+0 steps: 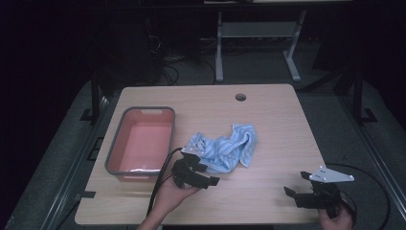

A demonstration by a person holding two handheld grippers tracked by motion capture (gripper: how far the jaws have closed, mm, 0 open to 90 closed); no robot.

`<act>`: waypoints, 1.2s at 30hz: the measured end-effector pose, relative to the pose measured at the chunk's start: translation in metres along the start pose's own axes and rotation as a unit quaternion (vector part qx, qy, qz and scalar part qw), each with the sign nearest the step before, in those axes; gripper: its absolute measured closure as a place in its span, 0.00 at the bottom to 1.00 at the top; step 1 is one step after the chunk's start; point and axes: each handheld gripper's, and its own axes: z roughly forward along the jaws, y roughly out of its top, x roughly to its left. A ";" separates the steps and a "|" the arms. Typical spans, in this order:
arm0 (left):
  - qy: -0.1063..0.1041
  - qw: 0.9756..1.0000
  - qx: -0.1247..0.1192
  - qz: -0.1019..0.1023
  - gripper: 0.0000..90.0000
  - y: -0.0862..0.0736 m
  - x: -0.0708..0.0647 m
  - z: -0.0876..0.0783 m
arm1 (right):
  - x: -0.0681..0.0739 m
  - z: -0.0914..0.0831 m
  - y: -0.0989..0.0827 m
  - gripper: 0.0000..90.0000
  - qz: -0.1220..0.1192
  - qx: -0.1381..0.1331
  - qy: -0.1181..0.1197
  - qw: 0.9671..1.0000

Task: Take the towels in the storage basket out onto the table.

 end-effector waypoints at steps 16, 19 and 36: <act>0.000 1.000 0.004 0.011 0.29 -0.027 -0.012 0.000 | 0.001 -0.001 0.000 0.16 0.001 -0.001 -0.003 1.000; -0.003 1.000 0.002 0.011 0.29 -0.032 -0.013 -0.002 | 0.001 -0.001 0.000 0.16 0.001 -0.001 -0.003 1.000; 0.011 1.000 -0.008 0.019 0.29 -0.055 -0.019 -0.005 | 0.006 -0.006 -0.003 0.16 -0.004 -0.006 0.000 1.000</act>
